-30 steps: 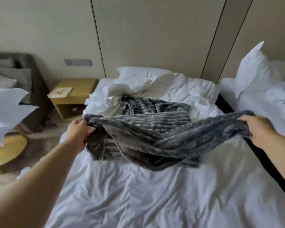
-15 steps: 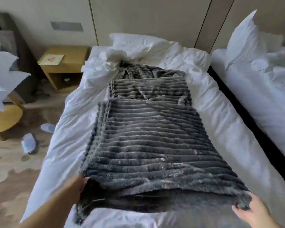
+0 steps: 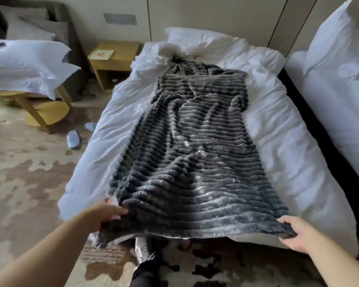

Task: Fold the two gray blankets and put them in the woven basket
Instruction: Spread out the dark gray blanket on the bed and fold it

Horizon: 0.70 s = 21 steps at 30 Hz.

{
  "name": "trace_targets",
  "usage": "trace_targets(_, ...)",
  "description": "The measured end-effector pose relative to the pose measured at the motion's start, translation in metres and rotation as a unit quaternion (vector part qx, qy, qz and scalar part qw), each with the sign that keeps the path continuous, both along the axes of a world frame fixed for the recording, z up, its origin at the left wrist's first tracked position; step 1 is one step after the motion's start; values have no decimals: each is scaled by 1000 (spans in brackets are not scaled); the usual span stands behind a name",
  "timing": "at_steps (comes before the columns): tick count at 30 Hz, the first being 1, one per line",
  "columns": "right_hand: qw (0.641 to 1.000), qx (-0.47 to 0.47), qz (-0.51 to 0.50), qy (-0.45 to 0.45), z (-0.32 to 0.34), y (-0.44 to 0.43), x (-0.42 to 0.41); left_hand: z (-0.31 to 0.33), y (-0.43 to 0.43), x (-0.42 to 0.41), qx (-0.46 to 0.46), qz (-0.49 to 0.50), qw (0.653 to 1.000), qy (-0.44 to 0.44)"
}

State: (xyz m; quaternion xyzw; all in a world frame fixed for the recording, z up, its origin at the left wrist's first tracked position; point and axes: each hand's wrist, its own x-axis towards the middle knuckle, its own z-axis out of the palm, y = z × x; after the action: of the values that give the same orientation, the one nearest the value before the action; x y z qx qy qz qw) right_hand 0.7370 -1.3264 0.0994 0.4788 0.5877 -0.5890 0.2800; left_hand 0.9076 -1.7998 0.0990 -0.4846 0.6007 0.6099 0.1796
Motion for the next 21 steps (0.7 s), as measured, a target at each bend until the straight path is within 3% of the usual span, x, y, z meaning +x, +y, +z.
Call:
trace_targets(6, 1000, -19, 13, 6, 10, 30, 58, 5, 23, 55, -252, 70, 965, -10)
trace_targets(9, 998, -5, -16, 62, 23, 36, 80, 11, 21, 73, -312, 70, 947, 5)
trace_targets(12, 987, -22, -74, 142, 48, 42, 94, 30, 17, 81, -291, 113, 948, 58)
trace_targets(16, 940, -89, -182, 275, 82, 59, 115, 58, 8, 96, -111, 236, 943, 209)
trace_targets(18, 941, -106, -164, 276, 80, 65, 132, 51, 6, 117, -98, 247, 942, 207)
trace_targets(21, 944, -52, -206, 251, 45, 79, 164, 22, 17, 155, -139, 188, 963, 130)
